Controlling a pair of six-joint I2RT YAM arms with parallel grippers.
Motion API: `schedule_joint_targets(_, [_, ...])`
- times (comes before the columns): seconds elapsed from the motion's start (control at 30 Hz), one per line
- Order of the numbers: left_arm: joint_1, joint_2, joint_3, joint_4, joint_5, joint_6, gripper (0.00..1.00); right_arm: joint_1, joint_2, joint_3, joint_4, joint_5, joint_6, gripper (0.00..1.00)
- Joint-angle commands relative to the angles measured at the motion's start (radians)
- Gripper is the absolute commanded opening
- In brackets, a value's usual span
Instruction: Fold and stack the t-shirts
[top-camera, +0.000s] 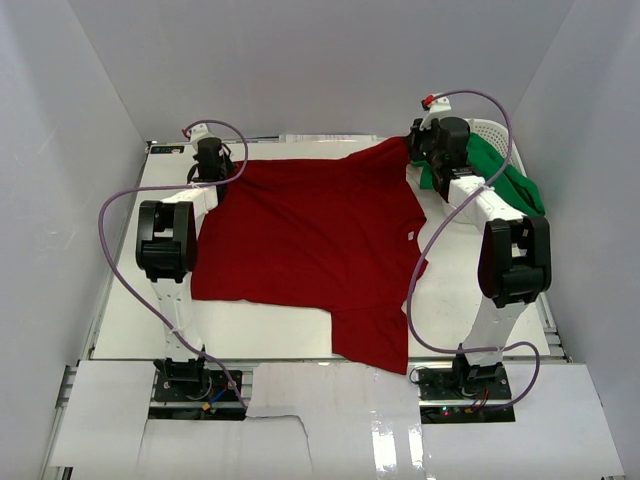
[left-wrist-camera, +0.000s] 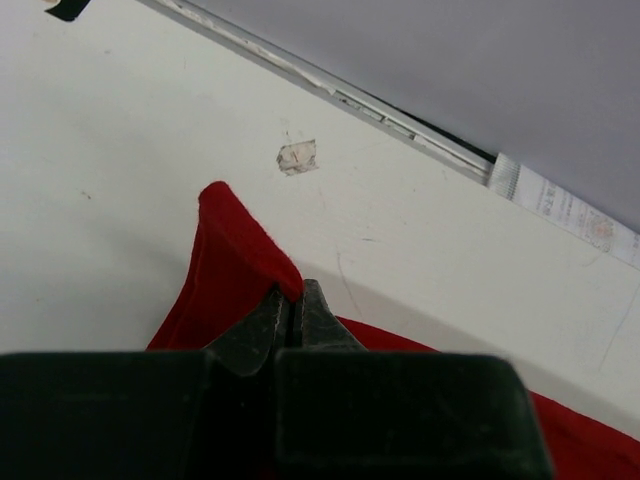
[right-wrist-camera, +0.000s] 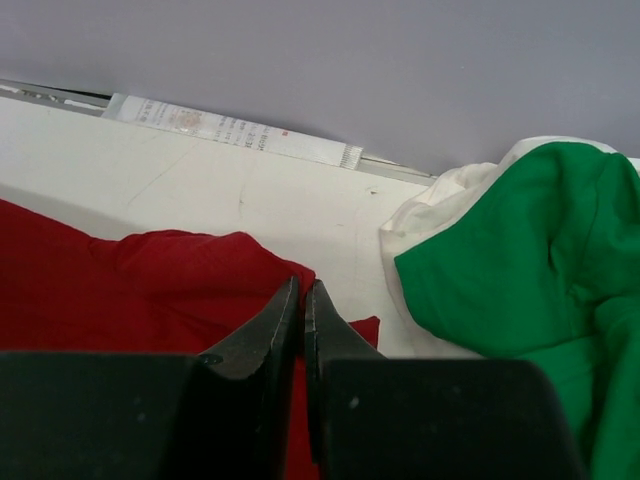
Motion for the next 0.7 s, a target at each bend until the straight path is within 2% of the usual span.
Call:
schedule_joint_targets(0.0, [0.008, -0.103, -0.027, 0.0, 0.0, 0.007, 0.0, -0.005, -0.078, -0.033, 0.063, 0.007, -0.008, 0.08])
schedule_joint_targets(0.67, [0.008, -0.166, -0.127, 0.0, 0.055, -0.004, 0.0, -0.005, -0.214, -0.242, 0.105, 0.021, 0.006, 0.08])
